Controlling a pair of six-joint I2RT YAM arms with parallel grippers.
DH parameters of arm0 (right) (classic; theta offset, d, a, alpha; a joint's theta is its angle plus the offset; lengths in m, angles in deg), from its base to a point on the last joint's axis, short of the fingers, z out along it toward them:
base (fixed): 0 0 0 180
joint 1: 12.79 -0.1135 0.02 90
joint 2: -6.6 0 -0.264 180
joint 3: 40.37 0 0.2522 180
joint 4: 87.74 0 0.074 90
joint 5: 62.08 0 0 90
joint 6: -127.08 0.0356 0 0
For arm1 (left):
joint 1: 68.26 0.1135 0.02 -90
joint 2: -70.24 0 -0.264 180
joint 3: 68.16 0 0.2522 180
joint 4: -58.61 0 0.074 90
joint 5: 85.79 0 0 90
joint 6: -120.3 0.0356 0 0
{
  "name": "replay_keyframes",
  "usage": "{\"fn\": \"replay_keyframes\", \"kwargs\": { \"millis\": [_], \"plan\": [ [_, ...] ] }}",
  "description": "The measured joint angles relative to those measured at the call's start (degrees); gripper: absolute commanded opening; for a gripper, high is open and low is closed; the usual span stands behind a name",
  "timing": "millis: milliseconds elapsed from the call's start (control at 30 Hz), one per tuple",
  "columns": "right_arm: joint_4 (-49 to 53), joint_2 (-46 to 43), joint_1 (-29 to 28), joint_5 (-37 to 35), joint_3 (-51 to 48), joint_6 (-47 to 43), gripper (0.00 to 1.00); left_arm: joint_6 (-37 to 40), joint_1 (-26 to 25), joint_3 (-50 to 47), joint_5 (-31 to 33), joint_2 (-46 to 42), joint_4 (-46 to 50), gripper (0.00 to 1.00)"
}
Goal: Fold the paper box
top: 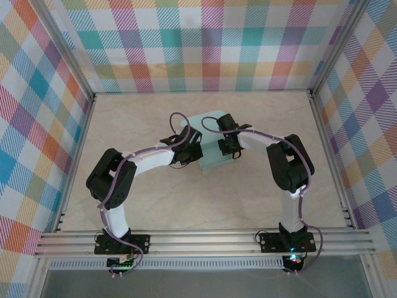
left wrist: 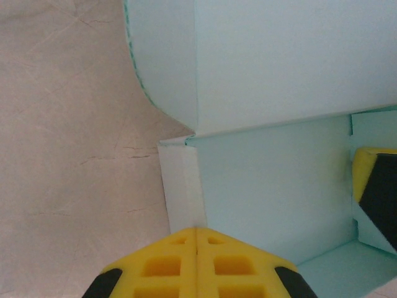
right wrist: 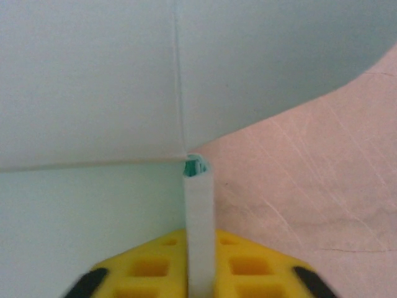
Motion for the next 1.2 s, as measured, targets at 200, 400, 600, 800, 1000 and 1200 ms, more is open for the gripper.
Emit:
{"fn": "replay_keyframes", "kwargs": {
  "millis": [200,400,600,800,1000,1200],
  "plan": [
    [-0.3,-1.3,0.0,0.6,-1.5,1.1,0.23,0.7,0.1,-0.1,0.5,-0.2,0.9,0.33],
    [0.2,-7.1,0.0,1.8,-5.5,5.4,0.47,2.3,0.0,-0.3,0.9,-2.2,6.8,0.63],
    [-0.1,-12.1,0.7,4.3,-6.2,7.5,0.67,4.8,0.1,-0.4,3.0,-7.4,9.8,0.90],
    [-3.0,-14.0,6.6,12.6,-7.0,7.5,0.71,4.8,1.2,-2.4,4.5,-13.9,7.5,1.00],
    [-4.3,-12.0,14.1,23.5,-5.9,7.3,0.66,4.4,3.6,-4.8,4.8,-17.0,6.0,1.00],
    [-5.0,-9.3,12.6,29.4,-7.7,7.4,0.64,4.4,5.9,-7.4,4.4,-20.7,5.9,1.00]
  ]
}}
